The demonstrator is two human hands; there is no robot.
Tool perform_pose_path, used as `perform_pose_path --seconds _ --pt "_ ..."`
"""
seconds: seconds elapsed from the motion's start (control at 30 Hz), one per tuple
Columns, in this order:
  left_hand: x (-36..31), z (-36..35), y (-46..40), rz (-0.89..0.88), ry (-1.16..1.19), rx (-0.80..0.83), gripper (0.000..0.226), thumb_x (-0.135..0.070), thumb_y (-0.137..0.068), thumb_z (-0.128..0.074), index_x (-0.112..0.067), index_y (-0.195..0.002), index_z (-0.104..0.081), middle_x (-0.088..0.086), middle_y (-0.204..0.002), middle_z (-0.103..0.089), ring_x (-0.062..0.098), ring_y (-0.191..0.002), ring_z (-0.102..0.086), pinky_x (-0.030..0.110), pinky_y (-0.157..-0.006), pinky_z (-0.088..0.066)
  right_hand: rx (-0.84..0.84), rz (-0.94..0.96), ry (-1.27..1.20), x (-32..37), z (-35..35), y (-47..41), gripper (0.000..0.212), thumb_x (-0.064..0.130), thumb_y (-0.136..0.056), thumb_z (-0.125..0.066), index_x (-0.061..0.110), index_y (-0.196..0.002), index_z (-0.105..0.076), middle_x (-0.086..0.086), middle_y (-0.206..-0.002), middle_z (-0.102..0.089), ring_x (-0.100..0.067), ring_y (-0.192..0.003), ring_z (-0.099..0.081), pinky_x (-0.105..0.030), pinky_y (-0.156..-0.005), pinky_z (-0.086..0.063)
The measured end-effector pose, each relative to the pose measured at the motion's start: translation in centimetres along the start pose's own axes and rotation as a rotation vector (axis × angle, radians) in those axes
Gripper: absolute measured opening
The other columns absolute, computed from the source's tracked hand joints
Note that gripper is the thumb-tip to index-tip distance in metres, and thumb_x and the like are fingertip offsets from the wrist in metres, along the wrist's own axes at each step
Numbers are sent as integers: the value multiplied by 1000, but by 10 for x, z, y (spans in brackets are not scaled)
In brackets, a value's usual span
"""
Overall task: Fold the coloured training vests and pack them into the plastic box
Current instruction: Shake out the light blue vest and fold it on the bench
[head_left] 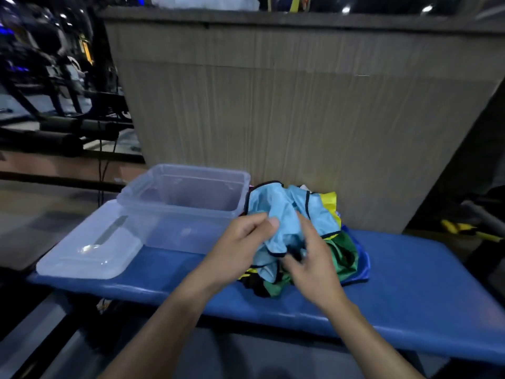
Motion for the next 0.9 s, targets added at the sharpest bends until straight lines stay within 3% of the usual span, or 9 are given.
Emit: perform_pose_path --seconds 0.1,0.17,0.3,0.37,0.43,0.53,0.63,0.8,0.9 --pt "-1 -7 -14 -47 -96 39 35 -27 -98 -53 6 -91 -62 1 -89 -61 13 -90 -55 35 -86 -44 -199 -86 -114 10 30 -8 48 -4 -82 -50 23 -116 -71 11 -109 -74 -2 -101 -66 -31 -91 -54" --pt "2 -3 -21 -62 -112 7 20 -17 -96 -54 -14 -106 -71 -8 -113 -72 8 -115 -62 32 -103 -46 -269 -175 -259 19 52 -16 48 -12 -89 -48 26 -100 -75 8 -95 -75 -6 -86 -65 -29 -78 -53" --pt "30 -7 -21 -16 -377 185 73 -40 -84 -81 -43 -145 -40 -21 -153 -41 -1 -144 -33 30 -118 -30 -355 -369 -688 32 97 -37 21 13 -104 -52 15 -111 -71 -6 -108 -76 -21 -104 -72 -34 -84 -59" --pt "52 -16 -20 25 -633 265 102 -58 -72 -84 -46 -153 -24 -24 -159 -25 -2 -146 -25 29 -119 -28 -362 -415 -784 35 115 -47 27 23 -104 -52 12 -125 -66 -8 -117 -75 -22 -108 -72 -33 -84 -61" --pt "69 -30 -23 -16 -794 194 94 -63 -74 -79 -40 -153 -33 -22 -153 -32 2 -141 -32 33 -117 -33 -350 -436 -817 33 127 -53 31 28 -104 -52 15 -130 -63 -5 -117 -75 -18 -106 -73 -31 -81 -62" --pt "76 -39 -38 -65 -682 24 19 -28 -88 -71 -27 -106 -69 -10 -104 -61 10 -98 -56 43 -88 -50 -360 -474 -855 19 139 -53 30 28 -104 -53 17 -130 -63 -4 -117 -75 -18 -107 -72 -34 -88 -61" --pt "39 -45 -52 4 -322 -15 44 15 -83 -55 -27 -77 -69 -7 -72 -67 8 -69 -61 30 -65 -49 -431 -562 -893 -9 154 -49 37 31 -103 -55 13 -135 -62 -6 -125 -72 -21 -115 -69 -39 -100 -55" --pt "-34 -49 -106 82 188 -126 30 5 -97 -49 -14 -97 -73 7 -87 -75 19 -78 -70 31 -72 -57 -520 -729 -1035 -54 168 -48 33 23 -107 -45 4 -128 -62 -8 -115 -74 -20 -100 -74 -32 -76 -63" --pt "-50 -43 -144 44 223 -162 24 0 -97 -54 -11 -110 -72 8 -96 -75 19 -83 -71 30 -74 -58 -549 -716 -1137 -73 173 -56 30 22 -109 -41 2 -120 -61 -11 -109 -75 -21 -91 -76 -31 -68 -62"
Point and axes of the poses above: each hand's wrist, its own y-axis away from the middle knuckle, its own z-axis out of the back of the hand, x = y × z, the point moved 2 cm from there along -y, towards the middle knuckle
